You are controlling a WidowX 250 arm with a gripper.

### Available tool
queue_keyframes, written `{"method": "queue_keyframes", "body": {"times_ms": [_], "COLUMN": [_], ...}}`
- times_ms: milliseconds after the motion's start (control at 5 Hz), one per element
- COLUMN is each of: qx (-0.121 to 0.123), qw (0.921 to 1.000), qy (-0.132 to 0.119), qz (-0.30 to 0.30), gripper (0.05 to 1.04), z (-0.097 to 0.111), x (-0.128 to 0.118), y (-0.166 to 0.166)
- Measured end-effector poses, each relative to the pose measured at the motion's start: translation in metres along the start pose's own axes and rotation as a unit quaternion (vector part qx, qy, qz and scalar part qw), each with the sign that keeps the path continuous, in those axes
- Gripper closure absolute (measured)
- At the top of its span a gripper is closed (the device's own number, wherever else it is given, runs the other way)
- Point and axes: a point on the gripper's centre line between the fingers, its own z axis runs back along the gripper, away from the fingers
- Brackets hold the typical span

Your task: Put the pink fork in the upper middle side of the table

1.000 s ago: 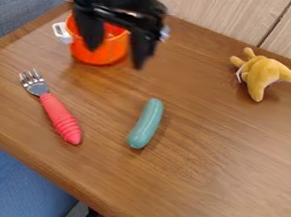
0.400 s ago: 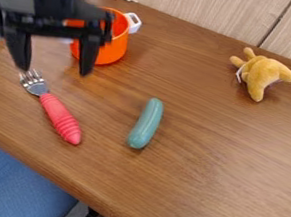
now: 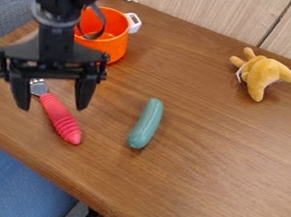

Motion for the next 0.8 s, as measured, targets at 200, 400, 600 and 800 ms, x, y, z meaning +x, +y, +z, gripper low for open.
{"method": "queue_keyframes", "body": {"times_ms": [200, 400, 600, 800], "qx": [-0.010, -0.033, -0.053, -0.042], "qw": [0.9991, 0.9979, 0.9966, 0.9978], "qy": [0.001, 0.014, 0.007, -0.006], "qz": [0.040, 0.054, 0.063, 0.052], "gripper": [0.083, 0.117, 0.392, 0.635], "z": [-0.010, -0.021, -0.025, -0.024], "x": [0.000, -0.001, 0.001, 0.002], "y": [0.004, 0.004, 0.001, 0.001]}}
